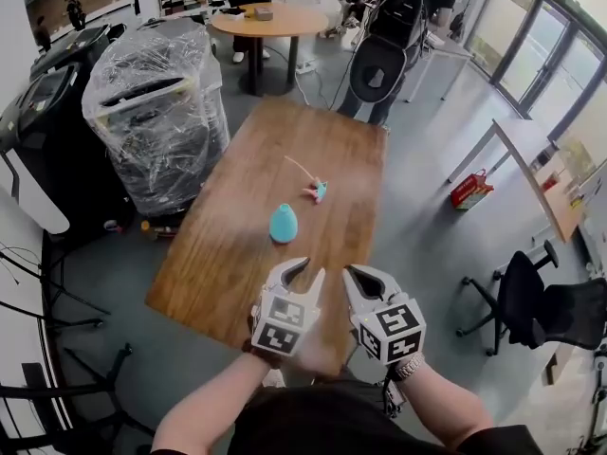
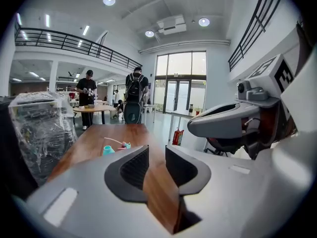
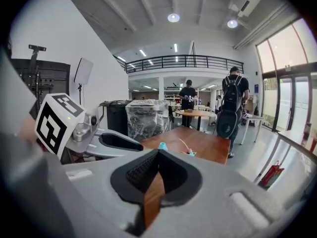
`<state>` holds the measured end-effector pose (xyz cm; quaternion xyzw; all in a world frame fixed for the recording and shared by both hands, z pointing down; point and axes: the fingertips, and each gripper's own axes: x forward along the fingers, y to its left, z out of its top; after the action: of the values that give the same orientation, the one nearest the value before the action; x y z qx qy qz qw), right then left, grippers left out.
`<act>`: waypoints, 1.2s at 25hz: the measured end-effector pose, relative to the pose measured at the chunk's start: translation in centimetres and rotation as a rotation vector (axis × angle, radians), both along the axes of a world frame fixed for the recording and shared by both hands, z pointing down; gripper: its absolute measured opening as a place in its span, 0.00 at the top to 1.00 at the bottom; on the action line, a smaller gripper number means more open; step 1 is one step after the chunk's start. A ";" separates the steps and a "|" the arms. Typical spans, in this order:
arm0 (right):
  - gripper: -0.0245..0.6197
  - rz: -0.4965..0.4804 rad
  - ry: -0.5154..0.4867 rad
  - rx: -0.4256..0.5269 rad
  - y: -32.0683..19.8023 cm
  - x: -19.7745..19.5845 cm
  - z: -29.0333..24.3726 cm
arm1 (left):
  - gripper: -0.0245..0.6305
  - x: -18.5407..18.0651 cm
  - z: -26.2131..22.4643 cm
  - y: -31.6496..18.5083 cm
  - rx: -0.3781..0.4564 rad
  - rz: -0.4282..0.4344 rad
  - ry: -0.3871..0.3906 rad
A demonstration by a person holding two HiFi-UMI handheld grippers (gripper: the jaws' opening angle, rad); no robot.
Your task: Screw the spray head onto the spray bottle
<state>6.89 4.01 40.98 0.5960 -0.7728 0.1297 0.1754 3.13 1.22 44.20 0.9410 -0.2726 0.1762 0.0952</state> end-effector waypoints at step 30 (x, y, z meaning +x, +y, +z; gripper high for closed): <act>0.97 -0.280 -0.086 -0.206 -11.1 13.3 11.7 | 0.74 11.8 20.1 -22.9 -0.223 -0.363 -0.304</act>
<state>20.20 -7.11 52.71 0.4552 -0.8377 0.2080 0.2187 14.95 -21.67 64.31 0.8232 -0.4270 0.3247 0.1863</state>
